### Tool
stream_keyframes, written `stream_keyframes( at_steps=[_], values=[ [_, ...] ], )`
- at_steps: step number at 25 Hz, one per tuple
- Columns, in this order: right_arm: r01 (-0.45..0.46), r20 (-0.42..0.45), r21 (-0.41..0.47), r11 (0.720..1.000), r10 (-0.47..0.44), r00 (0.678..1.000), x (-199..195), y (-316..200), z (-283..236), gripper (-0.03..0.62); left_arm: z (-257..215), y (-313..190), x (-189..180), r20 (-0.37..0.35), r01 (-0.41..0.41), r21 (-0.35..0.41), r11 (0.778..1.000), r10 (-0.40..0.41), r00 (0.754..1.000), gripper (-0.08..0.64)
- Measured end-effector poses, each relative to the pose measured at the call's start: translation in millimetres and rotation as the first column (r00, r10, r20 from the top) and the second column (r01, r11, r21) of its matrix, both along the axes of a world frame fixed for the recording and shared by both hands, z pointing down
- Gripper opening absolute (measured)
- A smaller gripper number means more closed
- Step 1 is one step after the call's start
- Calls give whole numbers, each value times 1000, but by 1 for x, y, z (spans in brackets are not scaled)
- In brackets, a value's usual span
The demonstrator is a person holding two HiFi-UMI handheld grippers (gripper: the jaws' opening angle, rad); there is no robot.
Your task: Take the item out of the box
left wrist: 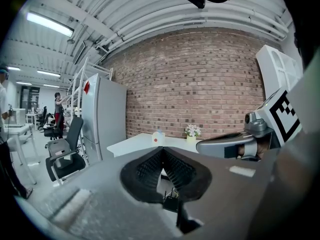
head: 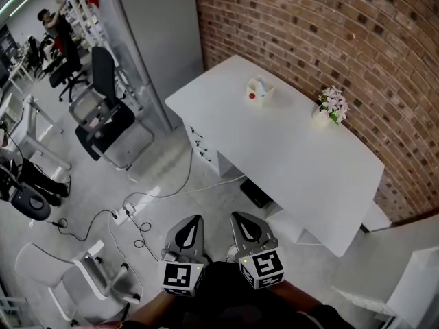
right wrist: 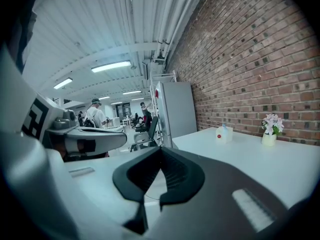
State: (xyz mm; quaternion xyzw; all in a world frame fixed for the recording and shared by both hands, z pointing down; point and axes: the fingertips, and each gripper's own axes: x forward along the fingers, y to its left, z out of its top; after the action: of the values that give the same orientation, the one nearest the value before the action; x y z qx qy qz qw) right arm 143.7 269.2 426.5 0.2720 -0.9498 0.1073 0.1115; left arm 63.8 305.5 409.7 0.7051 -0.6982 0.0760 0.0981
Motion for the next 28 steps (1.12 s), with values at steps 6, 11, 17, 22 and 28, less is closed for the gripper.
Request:
stream_keyframes(
  at_steps=[6, 11, 17, 22, 28],
  values=[
    [-21, -8, -10, 1000, 21, 1000, -2, -13, 7, 2, 7, -14, -2, -11, -16, -9, 1000, 16, 1000, 5],
    [-55, -32, -13, 998, 54, 998, -13, -33, 15, 2, 14, -39, -12, -2, -69, -9, 998, 69, 998, 5],
    [-103, -53, -11, 995, 102, 993, -41, -74, 19, 2, 14, -86, -40, -19, -116, 3, 993, 116, 993, 5],
    [-127, -66, -18, 992, 126, 990, -72, -105, 20, 2, 12, -124, -71, -35, -147, 9, 989, 147, 989, 5],
    [-179, -86, -20, 984, 176, 981, -99, -134, 21, 2, 15, -158, -100, -49, -194, 17, 981, 195, 980, 5]
  ],
)
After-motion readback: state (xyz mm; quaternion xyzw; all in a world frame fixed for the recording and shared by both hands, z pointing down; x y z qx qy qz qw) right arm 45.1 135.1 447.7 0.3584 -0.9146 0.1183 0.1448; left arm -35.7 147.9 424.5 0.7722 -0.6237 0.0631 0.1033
